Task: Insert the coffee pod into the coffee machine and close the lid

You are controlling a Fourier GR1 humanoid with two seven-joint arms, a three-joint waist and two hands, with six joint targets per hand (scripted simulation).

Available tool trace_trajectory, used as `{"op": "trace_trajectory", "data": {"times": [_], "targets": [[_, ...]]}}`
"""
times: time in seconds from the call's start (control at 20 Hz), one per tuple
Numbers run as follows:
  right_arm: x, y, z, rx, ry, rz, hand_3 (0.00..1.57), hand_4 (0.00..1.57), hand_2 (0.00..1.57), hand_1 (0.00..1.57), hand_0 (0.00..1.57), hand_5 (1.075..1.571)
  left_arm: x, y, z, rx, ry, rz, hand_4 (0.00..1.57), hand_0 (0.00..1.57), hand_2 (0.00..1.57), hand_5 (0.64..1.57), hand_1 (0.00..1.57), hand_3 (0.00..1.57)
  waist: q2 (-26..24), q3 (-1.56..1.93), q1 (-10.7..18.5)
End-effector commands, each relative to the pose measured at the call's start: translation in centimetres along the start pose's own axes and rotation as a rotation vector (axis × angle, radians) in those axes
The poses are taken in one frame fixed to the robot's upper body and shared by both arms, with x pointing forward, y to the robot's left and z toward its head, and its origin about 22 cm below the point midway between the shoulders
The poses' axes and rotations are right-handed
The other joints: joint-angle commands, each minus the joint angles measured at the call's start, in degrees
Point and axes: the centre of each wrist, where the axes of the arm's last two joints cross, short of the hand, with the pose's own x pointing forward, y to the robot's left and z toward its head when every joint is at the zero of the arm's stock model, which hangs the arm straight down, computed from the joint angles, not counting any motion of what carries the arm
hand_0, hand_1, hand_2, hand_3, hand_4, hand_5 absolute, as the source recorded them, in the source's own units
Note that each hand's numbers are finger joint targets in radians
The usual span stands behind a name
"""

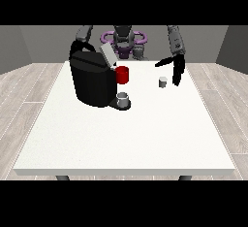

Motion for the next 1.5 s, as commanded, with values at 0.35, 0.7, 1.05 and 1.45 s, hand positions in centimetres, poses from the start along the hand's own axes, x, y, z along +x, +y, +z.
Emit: {"op": "trace_trajectory", "data": {"times": [0.35, 0.7, 1.05, 1.45], "targets": [[-0.2, 0.7, -0.5, 0.003, 0.005, 0.023, 0.00, 0.43, 0.00, 0.00, 0.00, 1.571, -3.1, 0.0, 0.2, 0.009, 0.053, -0.181, 0.00, 0.62, 0.74, 1.571, 0.62, 0.48, 2.17, -0.01, -1.18], [-0.2, 0.8, -0.7, 0.010, 0.063, 0.032, 0.00, 0.43, 0.00, 0.00, 0.00, 1.571, -2.3, -0.3, -1.0, -0.029, 0.107, -0.312, 0.00, 0.55, 0.70, 1.571, 0.55, 0.45, -1.34, 0.00, -1.41], [-0.3, 1.2, -0.6, -0.003, 0.019, 0.005, 0.00, 0.52, 0.00, 0.00, 0.00, 1.571, -2.7, -1.8, -1.6, 0.088, 0.007, -0.361, 0.29, 0.69, 0.85, 1.571, 0.69, 0.65, 1.49, 0.00, -1.98], [-0.9, 0.9, -1.4, 0.009, -0.023, -0.034, 0.00, 0.52, 0.00, 0.00, 0.00, 1.571, -1.8, 0.2, -2.3, 0.110, 0.008, -0.481, 0.28, 0.93, 1.04, 1.571, 0.93, 0.82, 4.51, 0.00, -2.34]]}}
